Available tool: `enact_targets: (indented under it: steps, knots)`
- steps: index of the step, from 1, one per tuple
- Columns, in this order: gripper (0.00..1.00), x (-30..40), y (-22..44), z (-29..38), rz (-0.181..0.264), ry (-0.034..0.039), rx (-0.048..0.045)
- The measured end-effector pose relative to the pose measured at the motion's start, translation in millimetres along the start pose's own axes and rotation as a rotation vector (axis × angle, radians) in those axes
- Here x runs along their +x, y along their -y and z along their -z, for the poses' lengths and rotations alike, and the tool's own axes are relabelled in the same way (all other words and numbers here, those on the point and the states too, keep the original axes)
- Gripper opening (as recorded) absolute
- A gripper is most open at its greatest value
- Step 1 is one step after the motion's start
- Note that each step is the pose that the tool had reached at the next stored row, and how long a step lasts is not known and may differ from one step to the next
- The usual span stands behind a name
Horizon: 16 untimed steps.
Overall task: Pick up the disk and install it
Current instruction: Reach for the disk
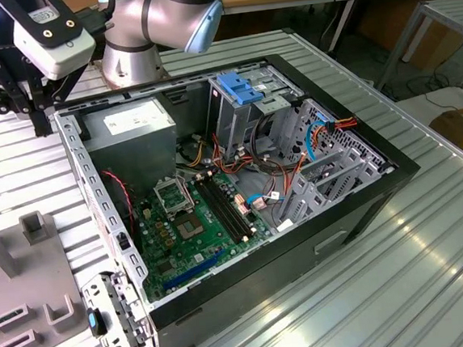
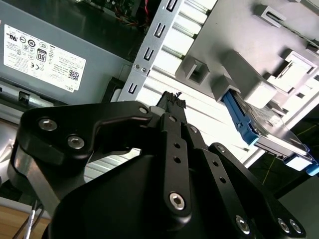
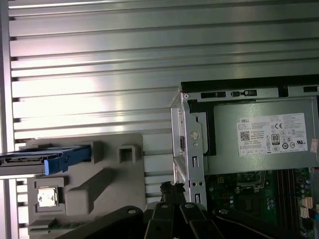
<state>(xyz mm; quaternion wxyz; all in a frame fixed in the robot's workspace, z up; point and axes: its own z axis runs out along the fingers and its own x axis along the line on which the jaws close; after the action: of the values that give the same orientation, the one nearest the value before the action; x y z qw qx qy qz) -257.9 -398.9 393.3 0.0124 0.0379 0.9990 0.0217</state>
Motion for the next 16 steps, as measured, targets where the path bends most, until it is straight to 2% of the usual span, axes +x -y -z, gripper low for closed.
enact_targets:
  steps: [10,16]
  knots:
    - [0.11,9.2,0.7,0.2,0.000,0.0000,-0.0001]
    - [0.11,18.3,1.4,0.5,0.000,0.0000,-0.0002]
